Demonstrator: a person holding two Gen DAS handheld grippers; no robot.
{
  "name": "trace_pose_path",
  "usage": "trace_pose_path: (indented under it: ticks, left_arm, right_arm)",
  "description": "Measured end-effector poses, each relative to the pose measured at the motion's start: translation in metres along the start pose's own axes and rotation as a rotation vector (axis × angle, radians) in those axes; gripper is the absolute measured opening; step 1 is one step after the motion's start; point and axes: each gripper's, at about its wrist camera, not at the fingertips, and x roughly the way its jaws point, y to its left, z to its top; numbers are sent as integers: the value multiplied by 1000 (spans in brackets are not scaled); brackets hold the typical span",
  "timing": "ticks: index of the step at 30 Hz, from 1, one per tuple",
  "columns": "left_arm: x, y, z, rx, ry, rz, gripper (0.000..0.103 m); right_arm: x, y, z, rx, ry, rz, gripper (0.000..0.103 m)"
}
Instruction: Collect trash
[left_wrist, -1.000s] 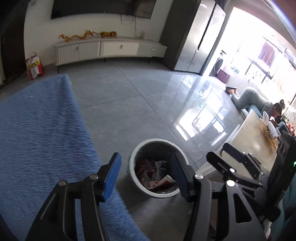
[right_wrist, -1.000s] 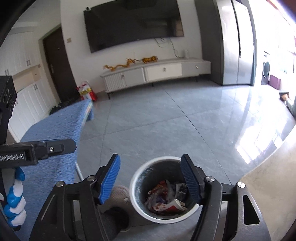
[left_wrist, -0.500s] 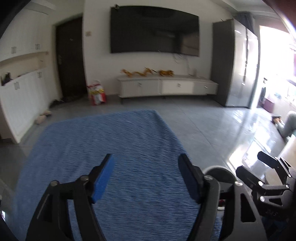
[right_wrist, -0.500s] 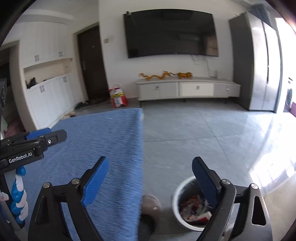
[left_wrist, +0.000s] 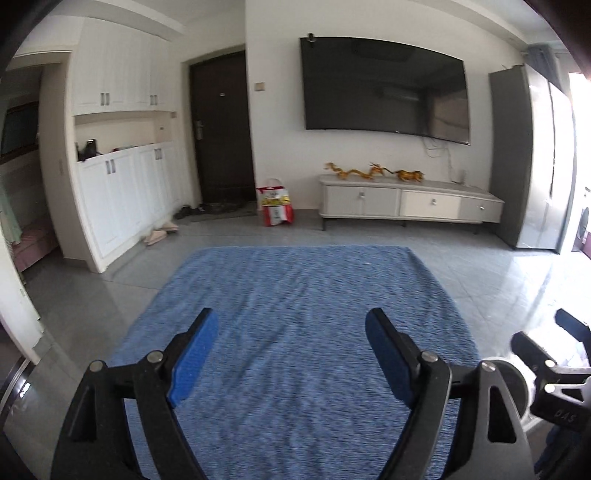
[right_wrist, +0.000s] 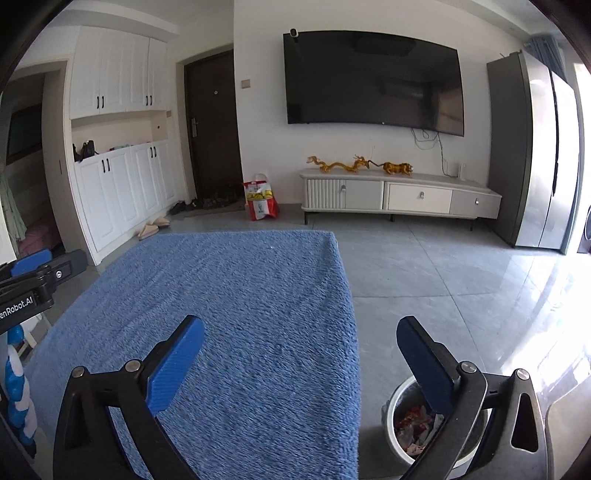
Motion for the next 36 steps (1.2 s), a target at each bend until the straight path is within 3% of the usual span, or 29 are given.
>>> trace_pose_path:
  ticks: [13,36]
  left_arm:
    - [-16,33,-9,-26,-22,91,82]
    - [-41,30,-11,-24,-81,98,83]
  right_arm:
    - [-13,16,0,-16,-37,-24,102]
    - [-38,8,-1,-11,-78,-84,103]
